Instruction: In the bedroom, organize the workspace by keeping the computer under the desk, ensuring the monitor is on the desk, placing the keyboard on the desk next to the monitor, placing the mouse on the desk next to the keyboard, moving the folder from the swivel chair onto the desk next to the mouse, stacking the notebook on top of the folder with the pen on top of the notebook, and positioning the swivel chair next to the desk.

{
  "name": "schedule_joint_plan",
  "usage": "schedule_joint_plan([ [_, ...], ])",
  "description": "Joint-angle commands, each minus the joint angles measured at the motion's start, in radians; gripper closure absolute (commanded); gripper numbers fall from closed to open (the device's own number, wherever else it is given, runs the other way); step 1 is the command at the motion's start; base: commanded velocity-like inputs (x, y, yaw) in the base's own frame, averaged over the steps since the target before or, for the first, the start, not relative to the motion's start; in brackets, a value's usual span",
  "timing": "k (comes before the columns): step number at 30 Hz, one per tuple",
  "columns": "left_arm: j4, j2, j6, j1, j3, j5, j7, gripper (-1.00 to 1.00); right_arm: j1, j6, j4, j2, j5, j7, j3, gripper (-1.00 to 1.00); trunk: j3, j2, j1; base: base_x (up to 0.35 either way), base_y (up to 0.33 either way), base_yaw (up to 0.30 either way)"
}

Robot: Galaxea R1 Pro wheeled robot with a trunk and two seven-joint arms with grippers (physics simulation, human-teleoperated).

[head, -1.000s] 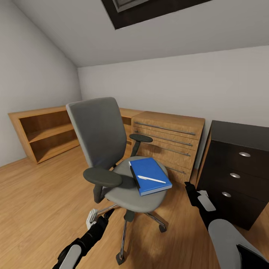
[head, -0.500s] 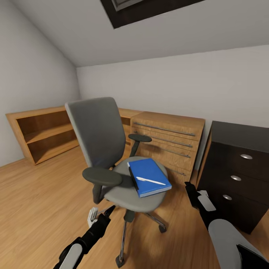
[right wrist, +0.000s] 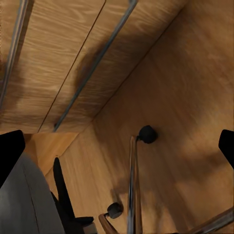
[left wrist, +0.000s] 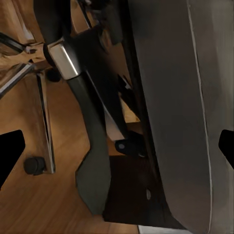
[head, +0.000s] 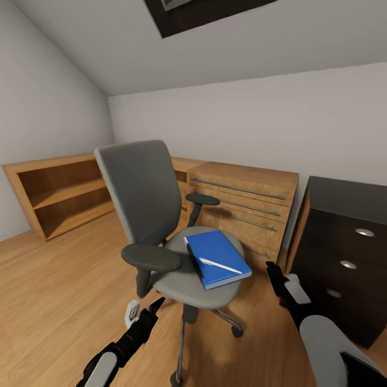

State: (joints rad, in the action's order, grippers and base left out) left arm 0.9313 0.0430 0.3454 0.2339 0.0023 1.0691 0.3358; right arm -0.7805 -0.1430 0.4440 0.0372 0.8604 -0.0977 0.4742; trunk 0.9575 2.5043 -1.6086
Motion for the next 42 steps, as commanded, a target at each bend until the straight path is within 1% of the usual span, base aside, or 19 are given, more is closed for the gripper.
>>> schedule_joint_plan([
  [1, 0.0, 0.0, 0.007, 0.0, 0.001, 0.01, 0.0, -1.0, 0.0, -0.005, 0.002, 0.0, 0.007, -0.005, 0.003, -1.0, 0.001, 0.0, 0.0, 0.326, 0.064, 0.0],
  [19, -0.003, 0.0, 0.007, 0.0, 0.001, 0.007, -0.008, -1.0, 0.0, -0.006, 0.002, 0.0, 0.008, -0.005, 0.003, -1.0, 0.001, 0.0, 0.0, 0.276, 0.182, 0.0],
  [22, -0.003, 0.0, 0.006, 0.0, 0.0, 0.005, -0.003, -1.0, 0.0, -0.008, 0.002, 0.0, 0.008, -0.005, 0.003, -1.0, 0.001, 0.0, 0.0, 0.198, 0.035, 0.0],
  [29, -0.003, 0.0, 0.006, 0.0, -0.001, 0.005, -0.001, -1.0, 0.0, -0.01, 0.002, 0.0, 0.008, -0.005, 0.003, -1.0, 0.001, 0.0, 0.0, 0.039, -0.002, 0.0],
  [35, -0.003, 0.0, 0.003, 0.0, -0.001, 0.005, -0.001, -1.0, 0.0, -0.01, 0.002, 0.001, 0.008, -0.005, 0.003, -1.0, 0.001, 0.0, 0.0, 0.21, -0.055, 0.0],
  [42, -0.002, 0.0, 0.0, -0.001, -0.001, 0.005, -0.001, -1.0, 0.0, -0.01, 0.002, 0.0, 0.008, -0.005, 0.003, -1.0, 0.001, 0.0, 0.0, 0.041, -0.01, 0.0],
])
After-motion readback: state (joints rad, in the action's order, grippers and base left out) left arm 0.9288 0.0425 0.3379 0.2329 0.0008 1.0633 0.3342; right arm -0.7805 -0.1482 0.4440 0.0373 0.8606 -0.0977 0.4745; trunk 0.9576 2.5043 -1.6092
